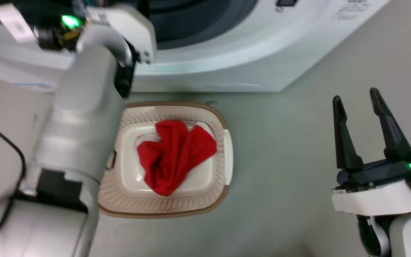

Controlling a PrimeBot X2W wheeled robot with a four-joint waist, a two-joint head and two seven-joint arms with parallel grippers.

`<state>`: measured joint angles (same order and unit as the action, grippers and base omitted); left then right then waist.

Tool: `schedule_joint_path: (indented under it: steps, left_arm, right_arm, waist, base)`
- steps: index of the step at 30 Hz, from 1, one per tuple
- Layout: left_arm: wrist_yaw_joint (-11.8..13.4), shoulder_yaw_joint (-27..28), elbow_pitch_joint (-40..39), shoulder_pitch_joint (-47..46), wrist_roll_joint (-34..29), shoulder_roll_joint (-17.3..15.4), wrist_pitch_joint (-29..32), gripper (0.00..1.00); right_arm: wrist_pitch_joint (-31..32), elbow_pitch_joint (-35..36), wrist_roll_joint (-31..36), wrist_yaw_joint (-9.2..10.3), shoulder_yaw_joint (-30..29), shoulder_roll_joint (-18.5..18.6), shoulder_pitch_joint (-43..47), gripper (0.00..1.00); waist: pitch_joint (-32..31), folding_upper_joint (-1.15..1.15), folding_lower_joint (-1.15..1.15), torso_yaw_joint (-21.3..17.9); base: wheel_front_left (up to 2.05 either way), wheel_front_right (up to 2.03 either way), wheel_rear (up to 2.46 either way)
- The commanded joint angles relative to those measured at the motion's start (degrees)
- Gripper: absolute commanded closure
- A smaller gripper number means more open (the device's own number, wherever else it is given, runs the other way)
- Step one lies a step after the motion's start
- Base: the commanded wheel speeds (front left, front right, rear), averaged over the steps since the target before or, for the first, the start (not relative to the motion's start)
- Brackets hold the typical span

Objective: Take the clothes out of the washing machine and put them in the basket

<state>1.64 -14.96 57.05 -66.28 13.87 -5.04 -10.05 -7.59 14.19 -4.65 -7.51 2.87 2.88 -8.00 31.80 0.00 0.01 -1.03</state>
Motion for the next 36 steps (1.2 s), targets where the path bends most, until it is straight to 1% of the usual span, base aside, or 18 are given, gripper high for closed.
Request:
schedule_joint_path:
  steps: [1, 3, 8, 10, 13, 17, 23, 27, 31, 33, 35, 36]
  left_arm:
    - [0.0, -0.2, 2.4, -2.7, 0.0, -0.5, 1.4, 0.00]
    - [-0.4, -0.4, 5.2, -6.2, -0.2, -0.9, 3.6, 0.00]
    - [-1.1, -0.8, 11.3, -13.7, -0.5, -3.6, 9.4, 0.00]
    - [-0.6, -1.3, 12.7, -15.9, -0.9, -4.6, 11.1, 0.00]
    - [-0.1, -2.0, 13.8, -19.7, -1.8, -6.8, 14.1, 0.00]
    - [0.1, -2.7, 14.9, -23.9, -2.5, -10.5, 18.8, 0.00]
    - [0.1, -3.4, 15.7, -29.3, -2.8, -14.5, 26.2, 0.00]
    - [0.6, -4.0, 15.8, -32.0, -3.2, -15.8, 29.8, 0.00]
    - [1.4, -4.5, 16.3, -32.6, -3.4, -16.3, 33.7, 0.00]
    - [2.1, -4.4, 16.5, -32.4, -3.0, -16.4, 34.3, 0.00]
    - [2.7, -4.4, 16.6, -31.8, -2.7, -16.2, 34.7, 1.00]
    - [2.9, -4.4, 16.3, -31.6, -2.6, -16.0, 34.4, 1.00]
  right_arm:
    - [-0.7, -0.7, -0.8, 0.04, 0.6, 0.0, -1.1, 0.00]
    - [-1.2, -1.1, -1.4, 0.04, 1.0, 0.0, -1.4, 0.00]
    - [-1.7, -1.9, -2.3, 0.04, 2.9, 0.0, -0.3, 0.00]
    - [-1.9, -1.9, -3.0, 0.04, 3.9, 0.0, 0.1, 0.00]
    - [-2.4, -2.1, -4.3, 0.04, 5.6, 0.0, 0.5, 0.00]
    - [-3.4, -3.1, -6.1, 0.04, 8.4, -0.1, 0.5, 0.00]
    - [-5.0, -5.1, -9.0, 0.03, 12.3, -0.1, 0.8, 0.00]
    - [-6.0, -6.4, -10.4, 0.04, 14.2, -0.1, -0.4, 0.00]
    - [-6.8, -7.2, -12.0, 0.04, 15.3, -0.1, -1.3, 0.00]
    - [-7.0, -7.7, -12.4, 0.03, 15.8, -0.1, -1.8, 0.00]
    - [-7.2, -8.2, -12.9, 0.04, 16.0, -0.1, -1.9, 0.00]
    - [-7.3, -8.4, -12.9, 0.04, 16.0, -0.1, -2.1, 0.00]
  waist:
    - [3.3, 0.00, -0.01, -3.4]
    - [4.6, 0.00, -0.01, -4.4]
    - [6.9, 0.00, -0.01, -6.7]
    - [8.0, 0.00, -0.01, -8.0]
    - [10.0, 0.00, -0.01, -10.1]
    - [12.7, 0.00, -0.01, -13.4]
    - [16.5, 0.00, -0.01, -17.3]
    - [18.2, 0.00, -0.01, -19.0]
    - [19.6, 0.00, -0.01, -20.0]
    - [19.8, 0.00, -0.01, -20.4]
    - [19.7, 0.00, -0.01, -20.4]
    - [19.6, 0.00, -0.01, -20.4]
  base:
    - [0.00, 0.00, 0.00]
    - [0.00, 0.00, 0.00]
    - [0.00, 0.00, 0.00]
    - [0.00, 0.00, 0.00]
    - [0.00, 0.00, 0.00]
    - [0.00, 0.00, 0.00]
    - [0.00, 0.00, 0.00]
    - [0.00, 0.00, 0.00]
    - [0.00, 0.00, 0.00]
    - [0.00, 0.00, 0.00]
    - [0.00, 0.00, 0.00]
    - [0.00, 0.00, 0.00]
